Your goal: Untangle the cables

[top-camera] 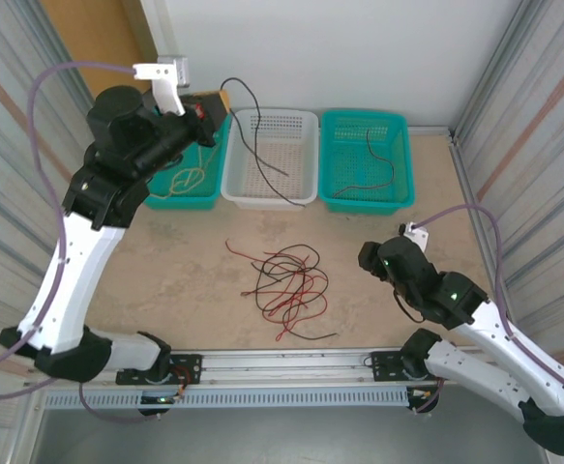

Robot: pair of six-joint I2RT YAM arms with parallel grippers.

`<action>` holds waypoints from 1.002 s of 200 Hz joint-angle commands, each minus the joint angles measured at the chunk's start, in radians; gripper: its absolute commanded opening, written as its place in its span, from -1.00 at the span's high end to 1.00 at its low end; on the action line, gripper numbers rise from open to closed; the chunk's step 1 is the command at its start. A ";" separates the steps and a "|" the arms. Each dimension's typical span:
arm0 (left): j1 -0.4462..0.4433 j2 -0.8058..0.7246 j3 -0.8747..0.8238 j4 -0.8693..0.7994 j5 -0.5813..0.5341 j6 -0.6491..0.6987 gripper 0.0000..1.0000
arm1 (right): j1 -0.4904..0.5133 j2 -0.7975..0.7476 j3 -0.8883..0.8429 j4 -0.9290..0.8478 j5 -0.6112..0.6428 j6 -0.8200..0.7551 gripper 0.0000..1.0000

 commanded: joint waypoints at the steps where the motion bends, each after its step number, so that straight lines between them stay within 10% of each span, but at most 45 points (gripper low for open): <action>1: 0.012 0.055 0.048 0.099 -0.025 0.040 1.00 | 0.001 -0.007 -0.011 -0.028 -0.029 0.005 -0.38; 102: 0.073 0.370 0.160 0.199 -0.114 0.019 1.00 | 0.012 0.061 -0.015 0.023 -0.056 -0.064 -0.39; 140: 0.077 0.586 0.243 0.075 -0.094 0.003 -0.33 | 0.019 0.135 -0.001 0.055 -0.092 -0.086 -0.35; 200: 0.060 0.474 -0.060 0.074 -0.141 0.041 -0.67 | 0.068 0.166 0.003 0.032 -0.078 -0.087 -0.35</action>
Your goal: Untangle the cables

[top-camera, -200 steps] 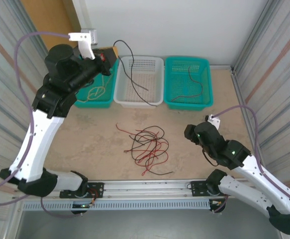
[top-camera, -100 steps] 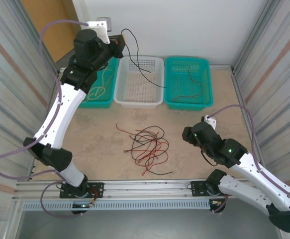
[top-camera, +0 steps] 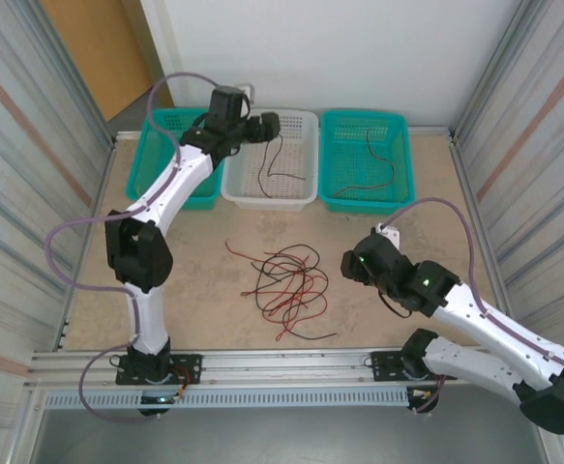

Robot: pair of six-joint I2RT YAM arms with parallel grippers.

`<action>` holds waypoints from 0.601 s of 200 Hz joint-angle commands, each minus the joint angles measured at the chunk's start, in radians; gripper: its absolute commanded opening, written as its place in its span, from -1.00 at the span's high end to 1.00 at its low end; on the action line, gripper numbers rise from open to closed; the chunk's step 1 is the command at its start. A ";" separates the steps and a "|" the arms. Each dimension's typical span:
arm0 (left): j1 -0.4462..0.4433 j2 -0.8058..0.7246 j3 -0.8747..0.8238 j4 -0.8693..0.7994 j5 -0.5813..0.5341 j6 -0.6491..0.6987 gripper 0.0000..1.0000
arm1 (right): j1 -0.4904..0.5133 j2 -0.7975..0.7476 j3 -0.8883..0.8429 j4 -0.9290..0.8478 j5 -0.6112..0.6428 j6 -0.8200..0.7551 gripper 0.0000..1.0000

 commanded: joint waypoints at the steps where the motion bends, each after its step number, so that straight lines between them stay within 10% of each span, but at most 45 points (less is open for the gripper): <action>1: -0.008 -0.141 -0.081 0.007 -0.027 0.027 -0.67 | 0.007 0.005 0.006 -0.010 0.007 -0.017 -0.35; 120: -0.267 -0.831 -0.899 -0.009 -0.056 -0.111 -0.33 | 0.068 0.110 -0.116 0.079 -0.133 0.077 -0.29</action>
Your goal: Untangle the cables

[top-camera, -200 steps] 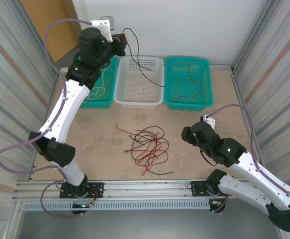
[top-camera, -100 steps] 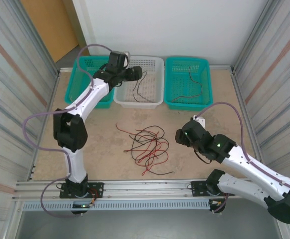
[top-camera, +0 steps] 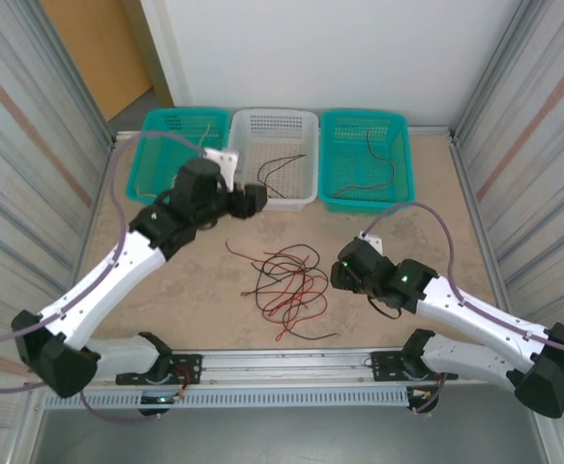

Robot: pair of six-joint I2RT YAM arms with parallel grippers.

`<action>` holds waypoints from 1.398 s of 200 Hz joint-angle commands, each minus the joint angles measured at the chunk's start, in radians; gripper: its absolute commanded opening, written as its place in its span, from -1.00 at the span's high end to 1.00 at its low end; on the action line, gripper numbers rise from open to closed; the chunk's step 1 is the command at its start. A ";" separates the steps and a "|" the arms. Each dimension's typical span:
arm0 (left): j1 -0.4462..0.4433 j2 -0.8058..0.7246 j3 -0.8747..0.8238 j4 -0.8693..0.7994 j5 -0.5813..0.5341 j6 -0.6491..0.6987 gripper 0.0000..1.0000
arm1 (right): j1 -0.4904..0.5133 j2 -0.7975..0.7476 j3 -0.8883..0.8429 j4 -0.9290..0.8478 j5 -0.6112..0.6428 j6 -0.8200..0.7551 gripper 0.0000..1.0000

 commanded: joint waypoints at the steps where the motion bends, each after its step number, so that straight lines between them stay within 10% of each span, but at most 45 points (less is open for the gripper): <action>1: -0.034 -0.068 -0.171 -0.002 -0.020 -0.118 -0.33 | 0.013 -0.003 -0.055 0.032 -0.051 0.059 -0.29; 67: -0.199 -0.160 -0.469 0.087 -0.020 -0.397 -0.26 | -0.079 0.158 -0.134 0.287 -0.285 0.038 0.07; 180: -0.274 -0.025 -0.468 0.120 -0.070 -0.481 -0.13 | 0.513 0.360 0.215 -0.151 0.045 0.260 -0.43; 279: -0.217 -0.173 -0.551 0.071 -0.063 -0.494 -0.15 | 0.544 0.571 0.313 -0.056 -0.040 0.274 -0.55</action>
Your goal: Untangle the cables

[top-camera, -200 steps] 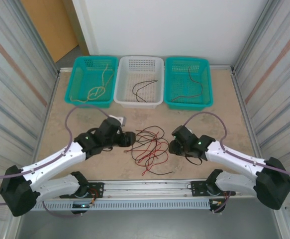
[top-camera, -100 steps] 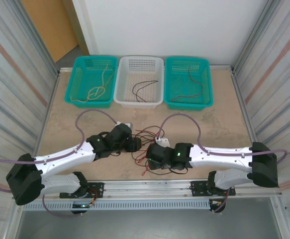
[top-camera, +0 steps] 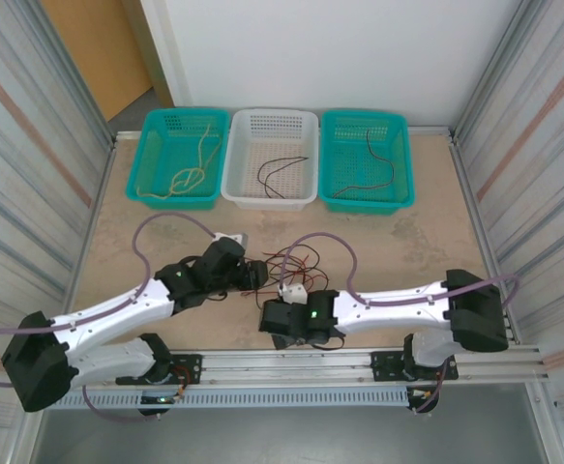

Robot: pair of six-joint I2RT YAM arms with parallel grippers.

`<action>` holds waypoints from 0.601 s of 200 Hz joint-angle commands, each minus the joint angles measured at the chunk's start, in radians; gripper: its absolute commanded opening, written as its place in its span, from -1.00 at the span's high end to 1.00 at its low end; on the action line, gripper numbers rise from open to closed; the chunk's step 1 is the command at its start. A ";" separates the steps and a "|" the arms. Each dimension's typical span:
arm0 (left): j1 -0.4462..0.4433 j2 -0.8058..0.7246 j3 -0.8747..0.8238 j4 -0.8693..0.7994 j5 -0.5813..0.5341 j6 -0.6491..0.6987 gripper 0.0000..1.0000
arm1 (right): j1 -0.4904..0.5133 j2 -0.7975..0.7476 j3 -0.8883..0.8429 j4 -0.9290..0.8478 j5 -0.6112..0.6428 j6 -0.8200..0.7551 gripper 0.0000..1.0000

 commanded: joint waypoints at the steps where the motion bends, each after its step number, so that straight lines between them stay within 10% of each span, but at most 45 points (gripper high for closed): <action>1: 0.004 -0.040 -0.036 -0.027 -0.013 -0.024 -0.15 | -0.015 0.016 0.028 -0.016 0.025 0.043 -0.56; 72: 0.006 -0.056 -0.050 -0.036 -0.014 -0.014 -0.15 | -0.097 0.048 0.002 0.128 -0.056 -0.094 -0.57; 120: 0.050 -0.081 -0.097 0.003 0.028 -0.031 -0.16 | -0.015 0.203 0.184 -0.074 0.053 -0.214 -0.56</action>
